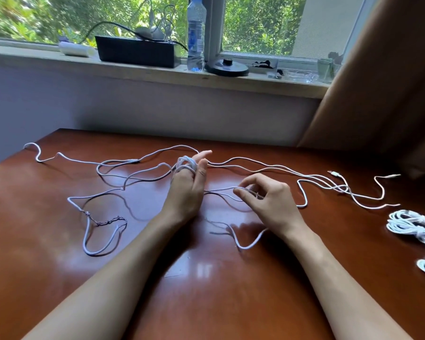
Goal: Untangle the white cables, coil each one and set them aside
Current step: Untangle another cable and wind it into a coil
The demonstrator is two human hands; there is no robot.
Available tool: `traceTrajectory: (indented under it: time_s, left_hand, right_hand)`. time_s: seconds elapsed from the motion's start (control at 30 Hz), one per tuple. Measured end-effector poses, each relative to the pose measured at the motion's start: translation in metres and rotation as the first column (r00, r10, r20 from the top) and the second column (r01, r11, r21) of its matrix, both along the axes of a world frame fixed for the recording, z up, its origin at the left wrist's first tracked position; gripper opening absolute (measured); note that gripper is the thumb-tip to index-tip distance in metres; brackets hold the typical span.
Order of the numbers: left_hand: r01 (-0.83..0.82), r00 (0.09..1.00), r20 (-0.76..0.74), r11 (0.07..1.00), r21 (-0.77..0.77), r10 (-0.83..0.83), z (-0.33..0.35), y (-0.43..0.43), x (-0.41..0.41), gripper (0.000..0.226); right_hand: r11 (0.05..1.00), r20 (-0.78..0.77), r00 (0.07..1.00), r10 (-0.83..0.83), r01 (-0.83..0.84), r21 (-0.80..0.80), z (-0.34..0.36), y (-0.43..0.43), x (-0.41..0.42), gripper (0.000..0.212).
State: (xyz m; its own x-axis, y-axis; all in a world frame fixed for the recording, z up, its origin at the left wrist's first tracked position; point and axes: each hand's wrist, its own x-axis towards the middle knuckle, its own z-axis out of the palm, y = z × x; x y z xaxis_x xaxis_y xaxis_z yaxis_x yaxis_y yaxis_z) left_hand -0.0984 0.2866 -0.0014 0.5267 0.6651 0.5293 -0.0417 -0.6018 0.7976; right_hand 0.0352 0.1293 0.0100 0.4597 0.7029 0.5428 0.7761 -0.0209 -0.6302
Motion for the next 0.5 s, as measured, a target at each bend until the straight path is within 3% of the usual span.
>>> traceTrajectory:
  time_s: [0.13,0.23,0.33,0.5]
  left_hand:
    - [-0.068,0.975,-0.187,0.961,0.267,0.121,0.000,-0.001,-0.006,0.045]
    - [-0.051,0.928,-0.312,0.898,0.436,0.204,0.004,-0.004,-0.009,0.049]
    - [-0.031,0.862,-0.420,0.856,0.515,0.284,0.007,-0.007,-0.013,0.062]
    - [0.021,0.815,-0.473,0.798,0.603,0.336,0.012,-0.011,-0.017,0.090]
  right_hand:
    - [0.998,0.006,0.999,-0.050,0.050,-0.023,0.000,-0.002,0.003,0.027]
    - [1.000,-0.026,1.000,0.010,-0.009,0.028,0.003,-0.003,-0.001,0.019]
    - [0.998,0.011,0.999,0.037,-0.038,0.044,0.005,-0.004,-0.004,0.008]
    - [0.990,0.105,0.994,0.020,-0.034,0.135,0.006,-0.004,-0.006,0.002]
